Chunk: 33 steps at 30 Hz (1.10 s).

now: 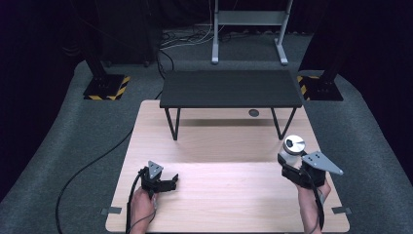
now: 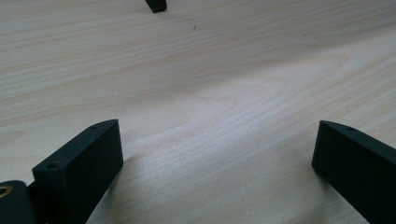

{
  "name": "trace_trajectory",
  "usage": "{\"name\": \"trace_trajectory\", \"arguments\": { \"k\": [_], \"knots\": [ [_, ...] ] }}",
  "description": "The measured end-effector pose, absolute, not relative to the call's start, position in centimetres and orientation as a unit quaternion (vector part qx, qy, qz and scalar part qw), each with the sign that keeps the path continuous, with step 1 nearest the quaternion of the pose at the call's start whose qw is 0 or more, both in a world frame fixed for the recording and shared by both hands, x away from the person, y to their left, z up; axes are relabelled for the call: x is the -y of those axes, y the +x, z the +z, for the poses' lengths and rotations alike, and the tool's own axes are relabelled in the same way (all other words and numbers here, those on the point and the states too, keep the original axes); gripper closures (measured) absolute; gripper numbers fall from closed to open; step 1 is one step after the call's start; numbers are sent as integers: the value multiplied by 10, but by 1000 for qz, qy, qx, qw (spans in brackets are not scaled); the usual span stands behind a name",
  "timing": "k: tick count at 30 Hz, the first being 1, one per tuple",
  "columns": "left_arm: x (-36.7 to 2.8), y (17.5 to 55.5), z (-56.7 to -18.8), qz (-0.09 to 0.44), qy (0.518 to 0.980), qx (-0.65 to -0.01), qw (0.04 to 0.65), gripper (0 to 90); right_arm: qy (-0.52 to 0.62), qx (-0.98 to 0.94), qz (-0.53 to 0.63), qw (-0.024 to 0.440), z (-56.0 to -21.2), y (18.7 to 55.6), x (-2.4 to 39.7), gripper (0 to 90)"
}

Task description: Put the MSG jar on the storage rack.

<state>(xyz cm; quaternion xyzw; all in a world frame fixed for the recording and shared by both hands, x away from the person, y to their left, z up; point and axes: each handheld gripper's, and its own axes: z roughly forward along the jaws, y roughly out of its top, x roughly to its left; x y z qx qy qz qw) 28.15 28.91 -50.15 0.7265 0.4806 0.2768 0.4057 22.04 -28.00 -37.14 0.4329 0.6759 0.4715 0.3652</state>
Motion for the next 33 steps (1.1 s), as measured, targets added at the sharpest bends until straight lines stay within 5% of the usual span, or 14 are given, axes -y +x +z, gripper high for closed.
{"name": "trace_trajectory", "arguments": {
  "k": [33],
  "knots": [
    [-289, 281, -502, 277, 727, -480, 406, 18, 365, -718, 494, 328, -270, 358, 202, 298]
  ]
}}
